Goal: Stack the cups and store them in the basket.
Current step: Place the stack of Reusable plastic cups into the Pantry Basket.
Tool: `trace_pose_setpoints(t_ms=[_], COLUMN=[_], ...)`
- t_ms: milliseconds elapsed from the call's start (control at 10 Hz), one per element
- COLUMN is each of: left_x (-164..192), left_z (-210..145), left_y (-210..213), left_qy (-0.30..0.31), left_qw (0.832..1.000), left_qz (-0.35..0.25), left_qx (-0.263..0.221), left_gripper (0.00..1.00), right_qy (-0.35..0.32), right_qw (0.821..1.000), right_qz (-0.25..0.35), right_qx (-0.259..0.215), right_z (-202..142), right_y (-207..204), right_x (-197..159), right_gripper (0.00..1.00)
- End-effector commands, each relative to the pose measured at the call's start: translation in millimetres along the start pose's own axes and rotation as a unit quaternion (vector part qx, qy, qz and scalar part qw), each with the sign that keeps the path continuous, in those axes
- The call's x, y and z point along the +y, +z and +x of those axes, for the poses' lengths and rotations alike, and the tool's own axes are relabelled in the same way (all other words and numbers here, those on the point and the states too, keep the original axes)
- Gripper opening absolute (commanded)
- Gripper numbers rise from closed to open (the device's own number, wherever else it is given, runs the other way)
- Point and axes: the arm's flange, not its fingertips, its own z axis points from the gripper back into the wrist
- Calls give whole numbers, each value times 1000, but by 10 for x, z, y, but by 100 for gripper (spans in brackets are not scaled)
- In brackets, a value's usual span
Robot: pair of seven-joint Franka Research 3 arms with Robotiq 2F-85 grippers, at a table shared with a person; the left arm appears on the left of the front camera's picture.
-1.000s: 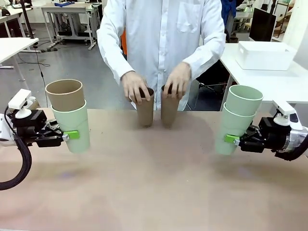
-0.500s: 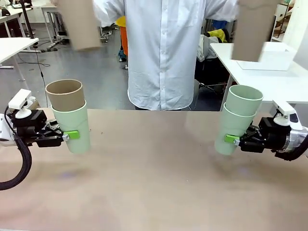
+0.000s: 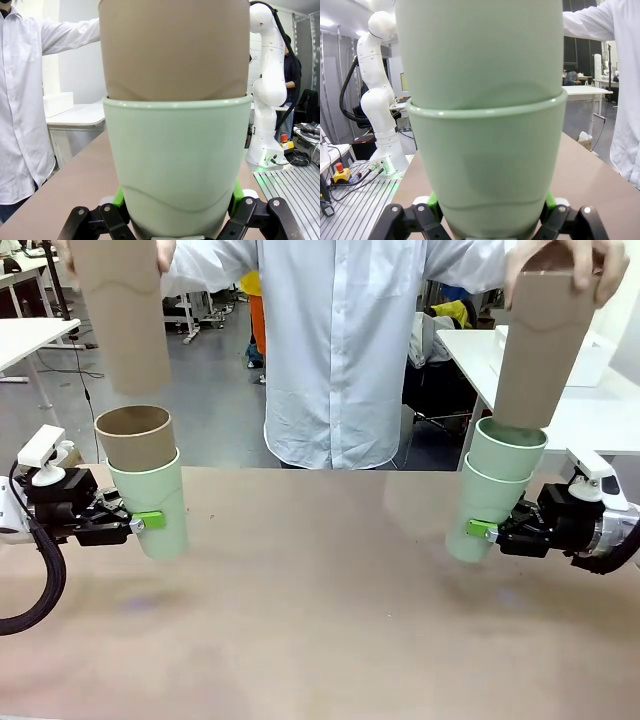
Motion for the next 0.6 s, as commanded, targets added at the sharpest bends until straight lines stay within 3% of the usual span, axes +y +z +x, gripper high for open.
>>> trace_pose_setpoints(t_ms=[0, 500], left_x=[0, 0], left_z=[43, 43], left_y=[-8, -8], left_qy=[-1, -1], left_qw=[1000, 1000], left_qz=[-1, -1], left_qx=[-2, -2], left_gripper=[85, 85], right_qy=[5, 5], right_qw=[1000, 1000], right_qz=[-2, -2], right_qx=[-2, -2], right_z=[41, 41], right_y=[-3, -3], right_x=[-4, -4], right_gripper=[85, 85])
